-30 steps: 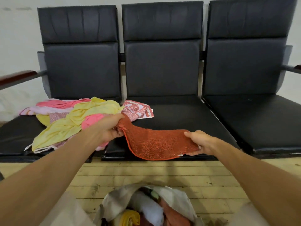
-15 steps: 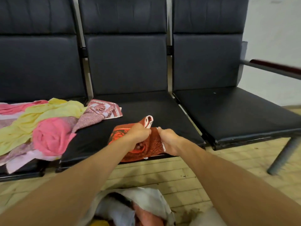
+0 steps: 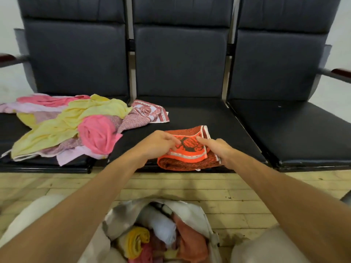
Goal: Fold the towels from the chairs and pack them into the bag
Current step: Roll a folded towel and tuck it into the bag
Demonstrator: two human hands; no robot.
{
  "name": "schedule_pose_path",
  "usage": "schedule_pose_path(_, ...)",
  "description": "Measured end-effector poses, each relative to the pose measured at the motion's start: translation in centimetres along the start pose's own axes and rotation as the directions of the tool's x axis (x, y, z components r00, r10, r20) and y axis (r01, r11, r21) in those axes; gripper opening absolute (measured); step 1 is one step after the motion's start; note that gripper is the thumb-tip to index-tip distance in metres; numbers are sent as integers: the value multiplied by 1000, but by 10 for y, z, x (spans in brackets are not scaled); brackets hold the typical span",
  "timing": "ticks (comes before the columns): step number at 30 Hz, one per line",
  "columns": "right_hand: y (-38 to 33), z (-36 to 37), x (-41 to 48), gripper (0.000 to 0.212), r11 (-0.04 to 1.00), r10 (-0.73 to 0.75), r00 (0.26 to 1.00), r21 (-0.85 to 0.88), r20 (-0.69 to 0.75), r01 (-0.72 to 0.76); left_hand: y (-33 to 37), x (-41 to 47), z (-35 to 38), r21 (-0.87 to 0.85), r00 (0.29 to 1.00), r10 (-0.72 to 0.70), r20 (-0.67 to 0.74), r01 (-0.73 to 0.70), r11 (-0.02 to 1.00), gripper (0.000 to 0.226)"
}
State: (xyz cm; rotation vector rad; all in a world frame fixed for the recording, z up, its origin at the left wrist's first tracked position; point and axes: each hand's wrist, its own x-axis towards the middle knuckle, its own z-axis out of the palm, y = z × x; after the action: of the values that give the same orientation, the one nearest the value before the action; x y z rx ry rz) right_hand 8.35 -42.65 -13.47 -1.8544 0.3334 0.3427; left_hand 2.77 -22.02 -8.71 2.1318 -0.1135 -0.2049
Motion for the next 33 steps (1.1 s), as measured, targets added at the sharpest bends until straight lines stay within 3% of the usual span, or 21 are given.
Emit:
schedule_pose_path(1,-2,1,-3,49,998,-41,999,-55,0,41,0,-2,-5,51,1000,26,17,-27,998,28)
schedule_pose_path(3,-3,0,-5,23,977,-136,990,-170,-29,130,3,-6,-16,93,996,76,46,-80,992,26)
schedule_pose_path(8,-17,4,-30,25,792,-381,925,-517,-2,325,3,-20,-39,78,986,167,10,-167,983,21)
schedule_pose_path(13,-47,10,-60,20,704,-533,845,-535,39,468,-3,-26,-57,87,961,254,-105,-246,965,20)
schedule_pose_path(16,-60,18,-82,19,591,-595,787,-575,163,566,-4,-38,-59,166,915,357,-187,-329,930,37)
schedule_pose_path(18,-60,23,-92,19,537,-591,772,-600,234,593,-5,-48,-58,310,839,508,-193,-439,843,56)
schedule_pose_path(20,-59,28,-104,19,495,-576,758,-608,305,621,-7,-57,-56,504,778,621,-99,-499,705,80)
schedule_pose_path(23,-59,36,-119,19,344,-583,676,-618,450,707,-14,-67,-46,766,818,574,50,-400,504,116)
schedule_pose_path(25,-59,39,-126,21,264,-570,632,-611,525,746,-19,-69,-39,839,847,523,96,-351,415,123)
schedule_pose_path(27,-57,37,-131,22,218,-520,604,-590,604,778,-21,-67,-36,857,861,494,124,-344,384,113)
schedule_pose_path(29,-54,32,-136,24,207,-472,602,-583,644,785,-15,-65,-34,840,883,435,176,-365,401,85)
schedule_pose_path(31,-53,25,-139,27,233,-450,615,-580,648,781,-7,-67,-33,773,929,292,226,-353,527,53)
schedule_pose_path(33,-52,16,-139,27,274,-457,633,-578,625,769,-3,-68,-33,688,944,206,259,-330,646,37)
